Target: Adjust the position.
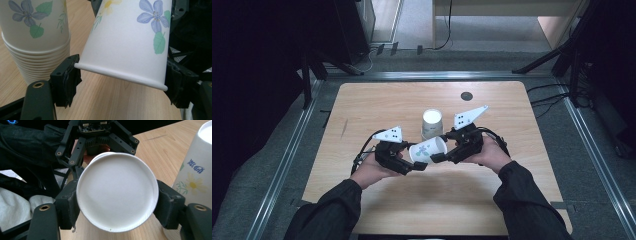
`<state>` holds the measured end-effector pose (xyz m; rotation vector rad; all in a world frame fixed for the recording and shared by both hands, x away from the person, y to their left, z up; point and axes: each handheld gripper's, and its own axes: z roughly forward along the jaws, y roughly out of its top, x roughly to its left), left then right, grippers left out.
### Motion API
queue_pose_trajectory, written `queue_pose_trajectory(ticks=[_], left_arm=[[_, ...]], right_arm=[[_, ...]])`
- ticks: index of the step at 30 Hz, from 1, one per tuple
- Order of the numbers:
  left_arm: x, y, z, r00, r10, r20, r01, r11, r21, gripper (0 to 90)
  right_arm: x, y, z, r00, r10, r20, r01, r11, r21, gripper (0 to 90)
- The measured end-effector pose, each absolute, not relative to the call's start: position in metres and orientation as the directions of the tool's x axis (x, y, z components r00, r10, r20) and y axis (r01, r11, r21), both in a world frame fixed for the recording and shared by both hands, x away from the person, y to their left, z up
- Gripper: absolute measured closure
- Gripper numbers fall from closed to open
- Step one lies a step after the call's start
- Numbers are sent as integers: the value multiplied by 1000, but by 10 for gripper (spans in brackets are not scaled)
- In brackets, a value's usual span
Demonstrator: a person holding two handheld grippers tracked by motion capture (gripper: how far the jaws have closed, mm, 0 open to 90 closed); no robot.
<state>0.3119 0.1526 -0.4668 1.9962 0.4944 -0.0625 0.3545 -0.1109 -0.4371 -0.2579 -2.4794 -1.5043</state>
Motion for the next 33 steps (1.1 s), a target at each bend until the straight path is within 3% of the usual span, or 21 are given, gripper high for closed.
queue_pose_trajectory(ticks=[21, 33], left_arm=[[313, 160, -463, 910, 320, -263, 378, -382, 843, 239], [315, 167, -455, 909, 333, -250, 392, -479, 785, 241]], right_arm=[[355, -127, -438, -956, 89, 280, 290, 442, 849, 235], [349, -135, -446, -957, 114, 266, 288, 474, 832, 237]])
